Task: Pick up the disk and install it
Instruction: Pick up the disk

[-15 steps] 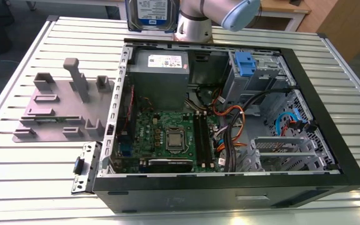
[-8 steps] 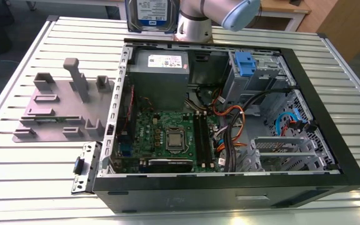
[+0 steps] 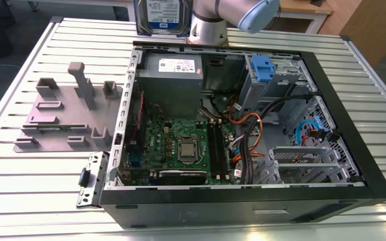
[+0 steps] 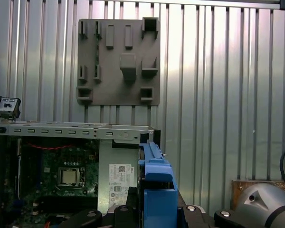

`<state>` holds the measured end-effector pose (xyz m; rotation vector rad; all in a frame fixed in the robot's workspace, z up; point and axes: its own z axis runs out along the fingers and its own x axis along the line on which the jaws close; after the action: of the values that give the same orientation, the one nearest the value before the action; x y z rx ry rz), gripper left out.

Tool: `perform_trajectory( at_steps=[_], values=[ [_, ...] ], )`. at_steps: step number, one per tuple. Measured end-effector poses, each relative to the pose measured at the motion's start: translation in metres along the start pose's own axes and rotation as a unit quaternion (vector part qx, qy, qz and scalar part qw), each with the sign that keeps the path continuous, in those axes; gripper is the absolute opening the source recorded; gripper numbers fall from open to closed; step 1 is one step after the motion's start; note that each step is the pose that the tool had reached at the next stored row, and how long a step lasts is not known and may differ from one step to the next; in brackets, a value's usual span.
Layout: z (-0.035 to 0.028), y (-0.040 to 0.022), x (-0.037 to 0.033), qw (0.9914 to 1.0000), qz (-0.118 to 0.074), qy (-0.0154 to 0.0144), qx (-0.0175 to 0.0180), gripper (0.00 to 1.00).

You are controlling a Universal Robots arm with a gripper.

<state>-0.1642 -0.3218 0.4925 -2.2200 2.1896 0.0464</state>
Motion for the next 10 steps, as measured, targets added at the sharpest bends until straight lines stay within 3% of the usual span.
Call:
perform_trajectory(
  at_steps=[4,6,10],
  values=[
    [-0.0001,0.0,0.0009,1.0,0.0,0.0,0.0,0.36],
    [-0.0002,0.0001,0.0074,1.0,0.0,0.0,0.0,0.36],
    [-0.0002,0.0001,0.0082,1.0,0.0,0.0,0.0,0.36]
  ],
)
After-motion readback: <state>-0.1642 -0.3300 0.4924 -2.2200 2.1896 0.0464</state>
